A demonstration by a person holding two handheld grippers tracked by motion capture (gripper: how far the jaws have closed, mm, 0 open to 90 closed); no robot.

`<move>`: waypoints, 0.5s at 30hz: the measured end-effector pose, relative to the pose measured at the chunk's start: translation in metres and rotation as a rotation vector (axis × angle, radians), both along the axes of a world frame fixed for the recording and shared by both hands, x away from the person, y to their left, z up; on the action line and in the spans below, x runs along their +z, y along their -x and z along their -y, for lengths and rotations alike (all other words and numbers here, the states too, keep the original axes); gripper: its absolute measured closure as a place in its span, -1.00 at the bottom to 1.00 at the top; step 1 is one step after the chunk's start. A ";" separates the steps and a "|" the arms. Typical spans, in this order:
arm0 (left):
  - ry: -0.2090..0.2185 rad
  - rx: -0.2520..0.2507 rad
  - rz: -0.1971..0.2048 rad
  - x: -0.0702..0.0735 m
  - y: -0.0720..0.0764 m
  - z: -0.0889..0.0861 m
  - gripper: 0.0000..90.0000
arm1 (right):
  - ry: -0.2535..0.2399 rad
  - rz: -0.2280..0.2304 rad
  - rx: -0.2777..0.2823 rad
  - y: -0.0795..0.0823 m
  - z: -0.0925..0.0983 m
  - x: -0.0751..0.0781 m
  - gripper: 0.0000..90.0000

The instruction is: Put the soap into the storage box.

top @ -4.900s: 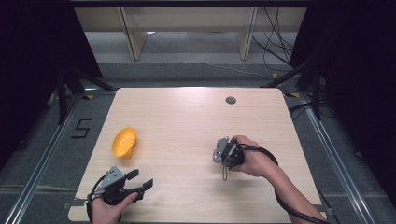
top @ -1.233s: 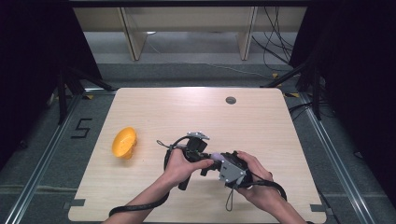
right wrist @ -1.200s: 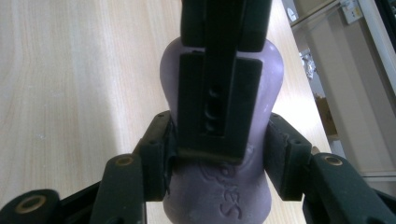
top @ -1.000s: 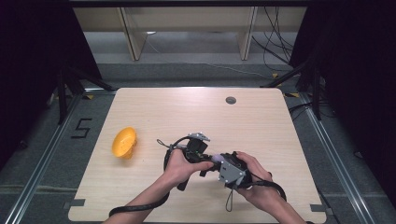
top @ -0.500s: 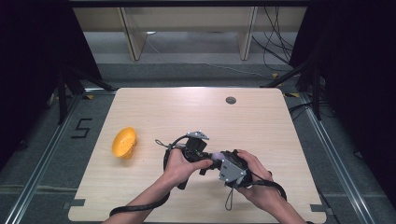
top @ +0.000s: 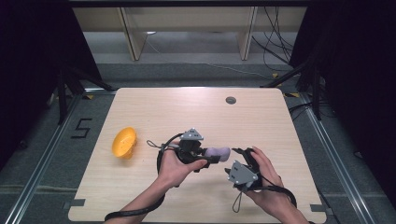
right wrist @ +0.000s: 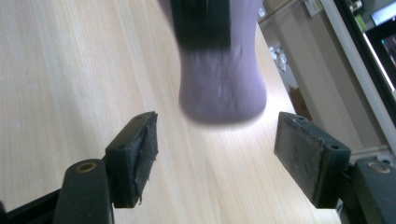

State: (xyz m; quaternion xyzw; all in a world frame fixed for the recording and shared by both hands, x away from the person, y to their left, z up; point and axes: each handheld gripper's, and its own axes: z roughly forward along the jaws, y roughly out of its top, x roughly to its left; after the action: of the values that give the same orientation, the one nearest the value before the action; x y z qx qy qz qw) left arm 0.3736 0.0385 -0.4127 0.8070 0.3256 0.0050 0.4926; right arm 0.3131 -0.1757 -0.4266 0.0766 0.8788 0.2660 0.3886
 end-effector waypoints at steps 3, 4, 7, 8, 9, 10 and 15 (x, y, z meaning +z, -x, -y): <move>-0.002 0.020 0.020 0.002 0.003 -0.006 0.30 | -0.013 -0.011 -0.046 0.004 0.010 -0.003 -0.31; -0.002 0.011 0.037 0.002 0.004 -0.008 0.30 | -0.028 -0.028 -0.042 0.006 0.012 -0.004 -0.31; 0.000 0.022 0.059 0.002 0.007 -0.016 0.30 | -0.039 -0.036 -0.062 0.007 0.020 -0.005 -0.32; -0.003 0.032 0.065 0.002 0.008 -0.018 0.30 | -0.049 -0.046 -0.071 0.008 0.024 -0.006 -0.32; -0.010 0.042 0.072 0.002 0.009 -0.020 0.30 | -0.052 -0.048 -0.078 0.008 0.026 -0.006 -0.32; -0.004 0.055 0.082 0.001 0.010 -0.021 0.30 | -0.049 -0.044 -0.078 0.007 0.028 -0.006 -0.31; -0.030 0.086 0.114 -0.002 0.015 -0.032 0.30 | -0.065 -0.051 -0.095 0.007 0.035 -0.007 -0.31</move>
State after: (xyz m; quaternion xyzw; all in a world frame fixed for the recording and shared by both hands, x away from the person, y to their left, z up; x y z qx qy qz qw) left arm 0.3586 0.0706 -0.4143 0.7980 0.3311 0.0771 0.4976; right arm 0.3064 -0.2111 -0.4334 0.1373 0.8747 0.2737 0.3756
